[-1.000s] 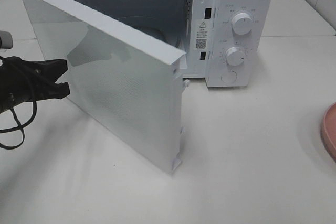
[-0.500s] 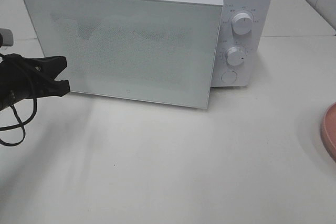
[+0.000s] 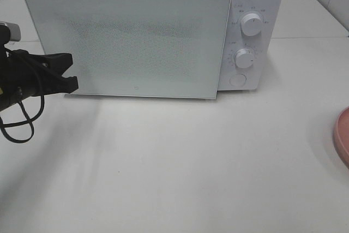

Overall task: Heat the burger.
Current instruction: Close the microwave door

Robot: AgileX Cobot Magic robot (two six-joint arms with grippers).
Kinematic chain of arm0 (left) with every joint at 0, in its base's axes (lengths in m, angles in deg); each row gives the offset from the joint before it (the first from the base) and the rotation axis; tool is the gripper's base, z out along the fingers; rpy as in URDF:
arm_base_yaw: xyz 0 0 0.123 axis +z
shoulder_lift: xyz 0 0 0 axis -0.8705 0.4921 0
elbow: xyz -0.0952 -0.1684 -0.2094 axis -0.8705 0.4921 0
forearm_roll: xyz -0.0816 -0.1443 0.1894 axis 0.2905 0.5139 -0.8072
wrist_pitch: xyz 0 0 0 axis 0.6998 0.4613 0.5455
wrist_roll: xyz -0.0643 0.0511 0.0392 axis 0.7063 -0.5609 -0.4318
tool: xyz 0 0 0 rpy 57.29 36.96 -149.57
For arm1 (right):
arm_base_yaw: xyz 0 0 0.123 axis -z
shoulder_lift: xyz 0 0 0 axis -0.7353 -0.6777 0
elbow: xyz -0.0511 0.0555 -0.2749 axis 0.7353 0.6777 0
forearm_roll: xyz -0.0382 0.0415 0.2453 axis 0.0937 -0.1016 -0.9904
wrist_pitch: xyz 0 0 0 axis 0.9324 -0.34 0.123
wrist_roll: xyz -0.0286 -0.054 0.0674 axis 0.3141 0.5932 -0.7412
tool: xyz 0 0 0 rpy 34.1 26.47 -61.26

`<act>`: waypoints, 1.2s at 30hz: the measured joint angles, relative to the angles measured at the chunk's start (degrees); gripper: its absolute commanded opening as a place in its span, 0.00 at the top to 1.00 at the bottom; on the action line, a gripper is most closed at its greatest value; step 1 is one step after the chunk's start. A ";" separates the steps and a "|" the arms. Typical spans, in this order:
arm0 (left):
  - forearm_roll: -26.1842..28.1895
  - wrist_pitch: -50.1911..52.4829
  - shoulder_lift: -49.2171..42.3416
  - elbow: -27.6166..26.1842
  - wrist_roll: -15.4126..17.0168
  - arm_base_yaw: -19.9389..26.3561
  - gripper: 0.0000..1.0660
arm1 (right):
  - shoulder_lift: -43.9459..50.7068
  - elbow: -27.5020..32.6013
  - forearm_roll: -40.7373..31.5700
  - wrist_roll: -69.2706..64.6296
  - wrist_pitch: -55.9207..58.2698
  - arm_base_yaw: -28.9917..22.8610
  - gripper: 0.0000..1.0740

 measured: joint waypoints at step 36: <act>6.42 -2.46 9.22 -15.36 -3.15 -10.83 1.00 | 0.00 0.00 0.00 0.00 0.00 0.00 0.38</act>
